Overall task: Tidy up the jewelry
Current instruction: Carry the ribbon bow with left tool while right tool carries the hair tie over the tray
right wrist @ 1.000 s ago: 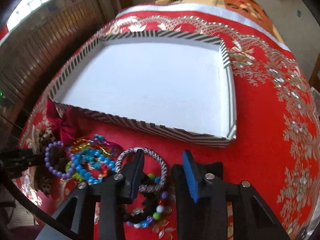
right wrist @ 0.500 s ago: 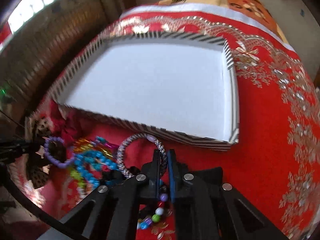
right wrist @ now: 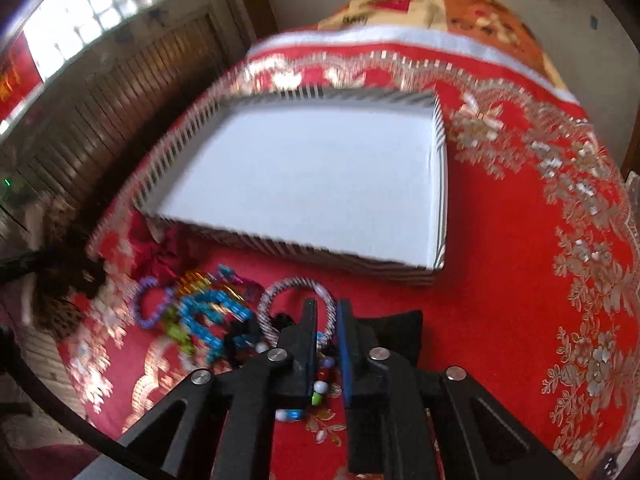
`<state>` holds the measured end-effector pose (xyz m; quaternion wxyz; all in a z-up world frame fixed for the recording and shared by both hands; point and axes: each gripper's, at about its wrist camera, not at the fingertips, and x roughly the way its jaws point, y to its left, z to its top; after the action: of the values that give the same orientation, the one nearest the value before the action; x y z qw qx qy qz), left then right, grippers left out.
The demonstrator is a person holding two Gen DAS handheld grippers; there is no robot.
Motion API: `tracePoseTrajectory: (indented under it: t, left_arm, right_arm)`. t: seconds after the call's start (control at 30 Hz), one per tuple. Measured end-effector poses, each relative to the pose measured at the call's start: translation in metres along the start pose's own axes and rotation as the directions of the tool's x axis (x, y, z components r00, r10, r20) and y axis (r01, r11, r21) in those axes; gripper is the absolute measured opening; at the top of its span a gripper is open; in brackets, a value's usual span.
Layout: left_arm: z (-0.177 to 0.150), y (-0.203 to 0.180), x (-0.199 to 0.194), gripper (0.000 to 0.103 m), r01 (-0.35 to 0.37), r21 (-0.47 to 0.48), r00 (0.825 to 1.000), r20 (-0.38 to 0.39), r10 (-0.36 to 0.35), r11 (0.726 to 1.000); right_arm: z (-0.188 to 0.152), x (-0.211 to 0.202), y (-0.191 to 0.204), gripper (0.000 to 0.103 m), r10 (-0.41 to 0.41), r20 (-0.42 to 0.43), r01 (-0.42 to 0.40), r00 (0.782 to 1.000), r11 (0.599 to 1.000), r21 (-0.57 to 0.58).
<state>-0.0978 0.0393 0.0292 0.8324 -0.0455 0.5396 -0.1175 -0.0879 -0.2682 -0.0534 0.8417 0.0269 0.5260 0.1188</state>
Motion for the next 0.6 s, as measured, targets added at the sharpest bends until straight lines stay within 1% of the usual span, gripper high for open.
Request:
tracePoseTrajectory:
  t: [0.07, 0.13, 0.3, 0.33, 0.37, 0.4, 0.43, 0.47, 0.6]
  left_arm:
    - [-0.001, -0.001, -0.001, 0.016, 0.011, -0.007, 1.0, 0.002, -0.011, 1.0]
    - [-0.003, -0.002, -0.002, 0.016, 0.018, -0.013, 1.0, 0.004, -0.018, 1.0]
    - [-0.005, 0.002, 0.0, 0.016, 0.024, -0.036, 1.0, -0.005, -0.024, 0.999]
    - [-0.005, 0.002, 0.001, 0.016, 0.024, -0.037, 1.0, -0.007, -0.025, 0.999]
    - [-0.004, 0.001, 0.001, 0.016, 0.023, -0.037, 1.0, -0.006, -0.023, 0.999]
    - [-0.003, 0.001, 0.0, 0.016, 0.024, -0.037, 1.0, -0.004, -0.024, 0.999]
    - [-0.002, 0.0, -0.001, 0.016, 0.026, -0.035, 1.0, 0.002, -0.026, 0.999]
    - [0.0, -0.001, -0.002, 0.016, 0.027, -0.033, 1.0, 0.007, -0.027, 0.999]
    - [0.008, -0.003, -0.009, 0.016, 0.026, -0.023, 0.999, 0.032, -0.026, 0.999]
  right_arm:
    - [0.001, 0.013, -0.003, 0.022, 0.007, -0.036, -0.007, 0.999, 1.0, -0.004]
    - [0.002, 0.021, -0.003, 0.023, 0.014, -0.052, -0.014, 0.999, 1.0, -0.008]
    - [0.004, 0.028, 0.004, 0.023, -0.019, -0.071, 0.015, 0.997, 0.998, -0.067]
    - [0.003, 0.029, 0.006, 0.021, -0.026, -0.064, 0.021, 0.998, 0.996, -0.083]
    - [0.001, 0.031, 0.007, 0.012, -0.045, -0.059, 0.038, 0.997, 0.994, -0.104]
    - [0.001, 0.031, 0.007, 0.009, -0.049, -0.054, 0.043, 0.997, 0.993, -0.11]
    - [0.001, 0.027, 0.004, 0.008, -0.03, -0.048, 0.025, 0.998, 0.995, -0.094]
    - [0.001, 0.022, 0.0, 0.004, -0.008, -0.034, 0.006, 0.999, 0.997, -0.071]
    - [0.002, -0.014, -0.011, 0.003, 0.044, 0.051, -0.044, 0.998, 0.999, -0.017]
